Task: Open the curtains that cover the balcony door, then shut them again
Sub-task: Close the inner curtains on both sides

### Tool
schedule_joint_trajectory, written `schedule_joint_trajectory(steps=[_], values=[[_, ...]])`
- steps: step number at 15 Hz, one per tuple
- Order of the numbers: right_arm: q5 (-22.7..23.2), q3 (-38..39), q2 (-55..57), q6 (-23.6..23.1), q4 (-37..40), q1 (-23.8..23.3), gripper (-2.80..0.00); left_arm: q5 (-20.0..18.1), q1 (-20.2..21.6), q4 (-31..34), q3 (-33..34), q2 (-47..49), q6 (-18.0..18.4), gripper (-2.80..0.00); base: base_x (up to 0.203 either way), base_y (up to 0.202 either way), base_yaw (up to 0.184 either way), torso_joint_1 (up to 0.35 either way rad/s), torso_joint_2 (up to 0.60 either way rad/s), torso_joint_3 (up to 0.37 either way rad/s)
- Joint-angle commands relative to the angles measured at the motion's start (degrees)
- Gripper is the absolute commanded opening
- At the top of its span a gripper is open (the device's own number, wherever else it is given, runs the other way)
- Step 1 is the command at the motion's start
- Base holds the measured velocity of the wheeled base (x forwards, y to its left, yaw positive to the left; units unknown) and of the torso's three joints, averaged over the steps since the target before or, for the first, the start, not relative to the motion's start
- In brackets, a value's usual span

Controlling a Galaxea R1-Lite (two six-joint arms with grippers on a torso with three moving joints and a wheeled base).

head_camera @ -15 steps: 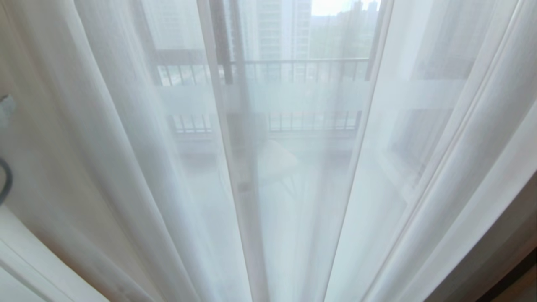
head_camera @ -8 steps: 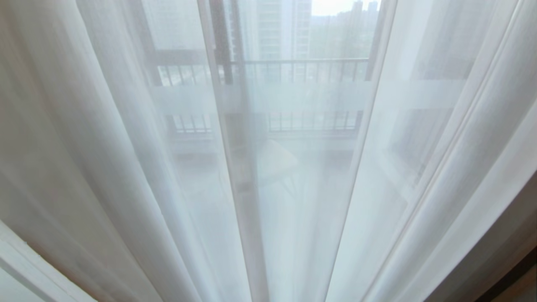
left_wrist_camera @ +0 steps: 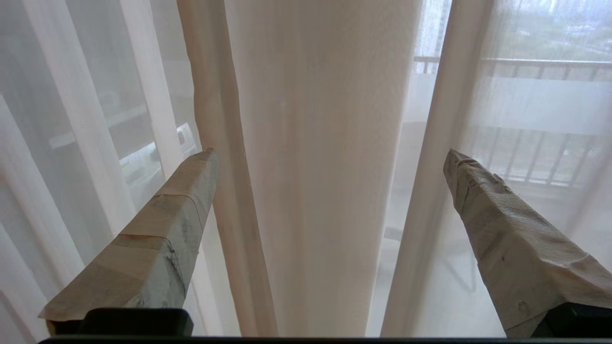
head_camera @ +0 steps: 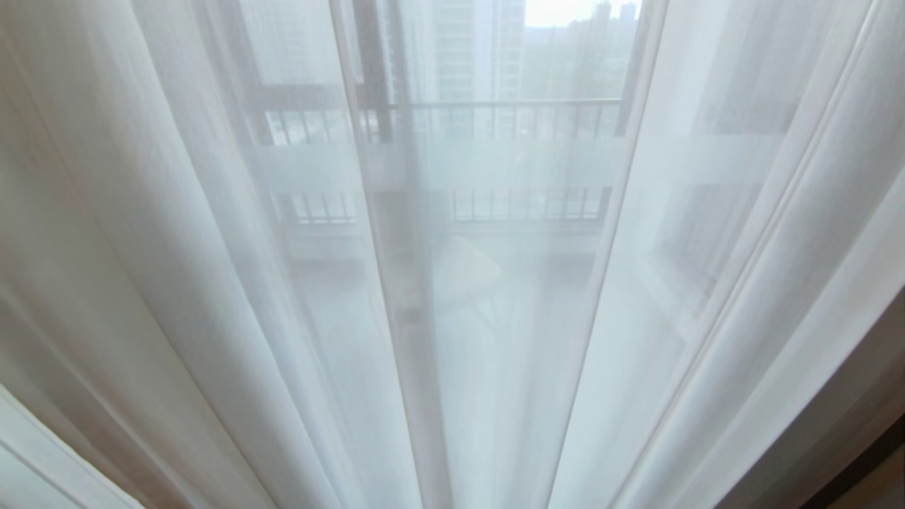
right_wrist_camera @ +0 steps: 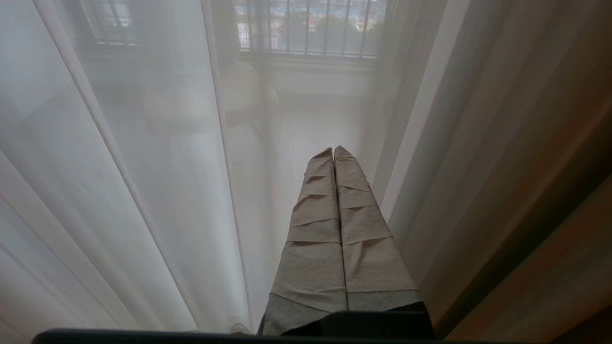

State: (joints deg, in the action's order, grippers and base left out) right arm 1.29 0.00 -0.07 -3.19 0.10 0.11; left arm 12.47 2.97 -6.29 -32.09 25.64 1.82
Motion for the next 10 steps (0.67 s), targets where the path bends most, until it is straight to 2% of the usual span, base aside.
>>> schedule_joint_trajectory(steps=[1,5,6,10], values=[[0.03,0.00,0.07,-0.06,-0.01,0.07,-2.80,0.10,0.01,0.21,0.00,-2.80,0.03,0.00,0.000,0.000,0.000,0.000,0.00,0.000],[0.03,0.00,0.07,-0.06,-0.01,0.02,-2.80,0.01,0.01,0.73,0.21,-5.32,0.03,0.00,0.000,0.000,0.000,0.000,0.00,0.000],[0.03,0.00,0.07,-0.06,-0.01,0.07,-2.80,0.01,0.01,1.66,0.34,-6.17,0.03,-2.80,0.000,0.000,0.000,0.000,0.00,0.000],[0.03,0.00,0.07,-0.06,-0.01,-0.02,-2.80,-0.16,0.01,4.78,0.52,-9.12,0.03,-2.80,0.000,0.000,0.000,0.000,0.00,0.000]])
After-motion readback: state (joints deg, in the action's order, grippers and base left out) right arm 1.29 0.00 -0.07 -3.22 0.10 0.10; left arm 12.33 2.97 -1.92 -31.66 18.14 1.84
